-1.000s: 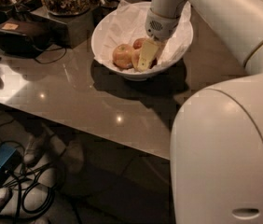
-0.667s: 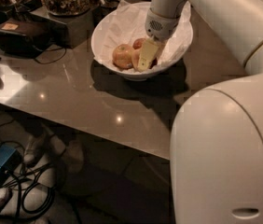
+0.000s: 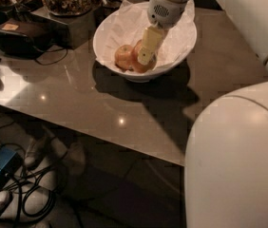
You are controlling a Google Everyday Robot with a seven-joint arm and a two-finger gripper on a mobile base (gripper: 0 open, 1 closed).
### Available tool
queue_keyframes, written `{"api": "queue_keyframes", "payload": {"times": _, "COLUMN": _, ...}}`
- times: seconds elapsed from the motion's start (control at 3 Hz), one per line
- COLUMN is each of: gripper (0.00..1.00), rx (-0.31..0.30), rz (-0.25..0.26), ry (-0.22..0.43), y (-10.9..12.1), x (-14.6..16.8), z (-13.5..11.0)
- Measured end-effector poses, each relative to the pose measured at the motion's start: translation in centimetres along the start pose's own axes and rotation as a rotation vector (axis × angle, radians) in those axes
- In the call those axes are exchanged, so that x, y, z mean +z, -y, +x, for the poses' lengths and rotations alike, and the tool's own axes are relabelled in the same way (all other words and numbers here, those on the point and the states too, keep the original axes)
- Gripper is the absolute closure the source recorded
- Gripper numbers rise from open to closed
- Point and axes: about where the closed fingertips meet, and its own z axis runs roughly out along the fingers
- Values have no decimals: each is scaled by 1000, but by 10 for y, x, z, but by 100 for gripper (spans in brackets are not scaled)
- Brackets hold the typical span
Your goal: Pick apple from white bowl
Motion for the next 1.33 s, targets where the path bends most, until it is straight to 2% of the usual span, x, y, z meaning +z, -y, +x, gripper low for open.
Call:
{"api": "queue_keyframes", "payload": {"times": 0.33, "gripper": 100, "rx": -18, "rz": -2, "ry": 18, "y": -4, "x": -9, "z": -6}}
{"api": "queue_keyframes", "payload": {"times": 0.67, "gripper": 82, "rx": -18, "rz": -2, "ry": 18, "y": -4, "x": -9, "z": -6}}
{"api": "queue_keyframes", "payload": {"times": 1.33, "gripper": 36, "rx": -18, "rz": -2, "ry": 18, "y": -4, "x": -9, "z": -6}}
